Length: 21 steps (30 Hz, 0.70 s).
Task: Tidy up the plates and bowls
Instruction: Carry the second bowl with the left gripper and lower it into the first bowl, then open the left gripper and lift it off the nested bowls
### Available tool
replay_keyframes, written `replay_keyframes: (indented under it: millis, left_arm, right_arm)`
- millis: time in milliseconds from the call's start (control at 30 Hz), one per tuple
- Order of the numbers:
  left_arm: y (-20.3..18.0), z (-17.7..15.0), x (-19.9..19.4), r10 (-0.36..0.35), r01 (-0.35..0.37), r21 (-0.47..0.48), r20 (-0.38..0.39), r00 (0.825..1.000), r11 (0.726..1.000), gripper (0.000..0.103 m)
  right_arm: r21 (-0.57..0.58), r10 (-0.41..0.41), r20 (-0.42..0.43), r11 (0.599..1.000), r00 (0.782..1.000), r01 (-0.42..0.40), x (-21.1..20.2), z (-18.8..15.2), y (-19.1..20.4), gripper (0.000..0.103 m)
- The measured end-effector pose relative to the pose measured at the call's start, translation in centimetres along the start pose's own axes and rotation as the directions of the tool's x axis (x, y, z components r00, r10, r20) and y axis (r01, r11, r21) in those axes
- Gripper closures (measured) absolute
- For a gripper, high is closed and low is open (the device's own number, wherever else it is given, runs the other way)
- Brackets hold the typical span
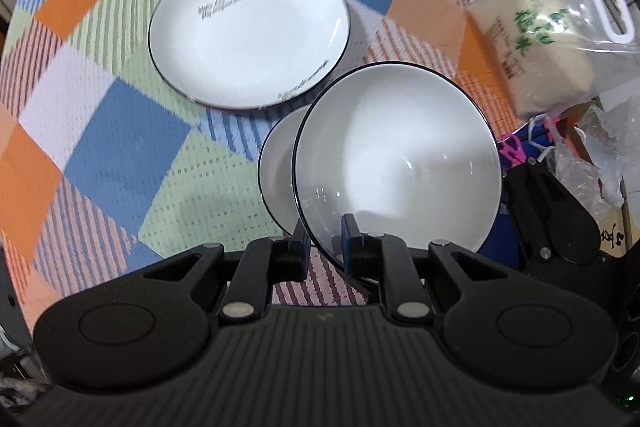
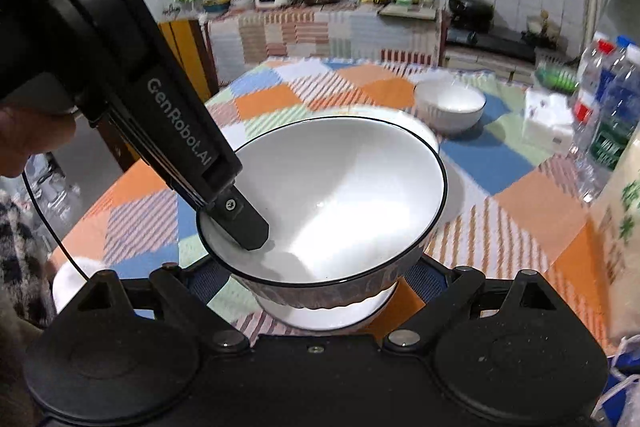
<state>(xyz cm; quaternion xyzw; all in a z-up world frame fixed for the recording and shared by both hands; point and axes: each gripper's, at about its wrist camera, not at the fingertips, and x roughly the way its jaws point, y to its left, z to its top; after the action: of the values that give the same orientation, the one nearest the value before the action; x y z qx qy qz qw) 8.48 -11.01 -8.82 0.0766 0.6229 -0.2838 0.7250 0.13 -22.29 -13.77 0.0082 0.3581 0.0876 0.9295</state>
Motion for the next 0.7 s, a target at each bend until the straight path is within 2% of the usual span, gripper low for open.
replay_keyframes:
  millis: [333,500,700]
  left_arm:
    - [1.0,0.3,3.6,0.022,-0.024,-0.026,-0.073,0.997,0.999,0.089]
    - [1.2,1.0,4.8,0.024,-0.029,-0.059,-0.087,0.996,0.998,0.089]
    - [0.8,1.7,5.4,0.086,-0.089,-0.027,-0.093,0.992,0.996,0.088]
  right_arm:
    - [0.014,0.047,-0.107,0.999,0.993,-0.046,2.8,-0.9,-0.5,0.007]
    - [-0.014,0.03,-0.121,0.999,0.992,-0.032,3.6,-0.9,-0.6,0.007]
    - [-0.049,0.022,-0.147,0.998,0.989,-0.029,4.2,-0.5,-0.7,0.008]
